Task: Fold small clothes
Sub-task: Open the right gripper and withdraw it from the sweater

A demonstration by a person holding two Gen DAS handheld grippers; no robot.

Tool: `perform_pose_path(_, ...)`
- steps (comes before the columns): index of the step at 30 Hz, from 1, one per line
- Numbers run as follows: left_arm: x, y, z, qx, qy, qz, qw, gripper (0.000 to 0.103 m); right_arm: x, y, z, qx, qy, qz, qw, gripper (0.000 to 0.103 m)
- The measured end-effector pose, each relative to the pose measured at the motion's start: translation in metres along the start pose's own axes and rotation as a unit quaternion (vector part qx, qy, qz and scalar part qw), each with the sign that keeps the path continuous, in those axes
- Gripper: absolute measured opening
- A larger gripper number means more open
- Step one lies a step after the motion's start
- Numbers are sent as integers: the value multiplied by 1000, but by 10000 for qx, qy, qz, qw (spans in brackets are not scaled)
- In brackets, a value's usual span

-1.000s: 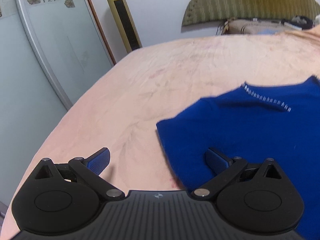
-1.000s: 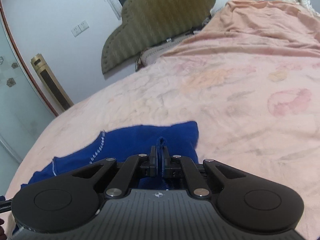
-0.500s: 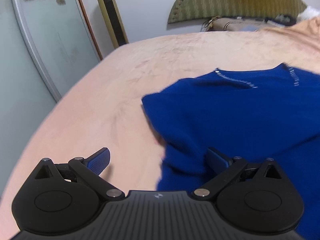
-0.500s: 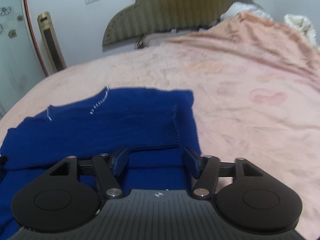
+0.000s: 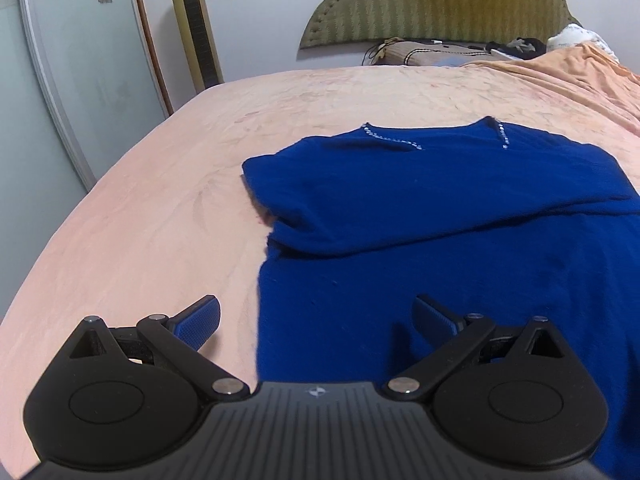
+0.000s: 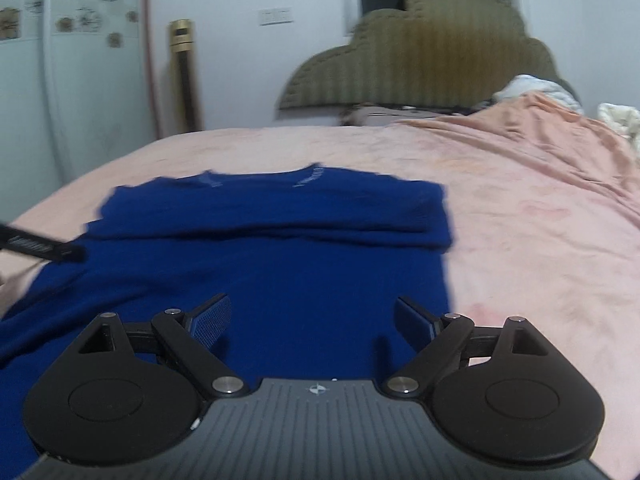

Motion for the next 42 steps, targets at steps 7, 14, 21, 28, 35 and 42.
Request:
perform_pose_path(7, -4, 12, -14, 15, 76, 167, 9998, 103, -5, 2, -23, -981, 63, -622, 9932, 76)
perform_pose_path(14, -8, 16, -16, 19, 73, 219, 9997, 103, -12, 52, -48, -1640, -241, -263, 9858, 62)
perform_pose_path(21, -12, 10, -14, 3, -7, 144, 9999, 103, -15, 43, -33, -1261, -475, -477, 9897, 71)
perform_pose_path(28, -24, -21, -10, -325, -171, -207, 9991, 103, 8, 62, -34, -418, -414, 431, 9973, 73)
perform_pose_path(35, -49, -57, 6, -1049, -795, -877, 9874, 103, -12, 81, -36, 38, -758, 1193, 9900, 77)
perform_pose_path(42, -48, -44, -4, -1635, -751, -819, 9803, 101, -18, 59, -36, 329, -903, 730, 9927, 68)
Point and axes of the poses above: each gripper's, at about its wrist camera, not at the fingertips, and z roughly the way its jaws point, y to its right, x to its top, the point moved 2 cm from there along z, roughly the way its jaws point, and after that the axes turned 12 degrees about x, right-handed, at the moved point
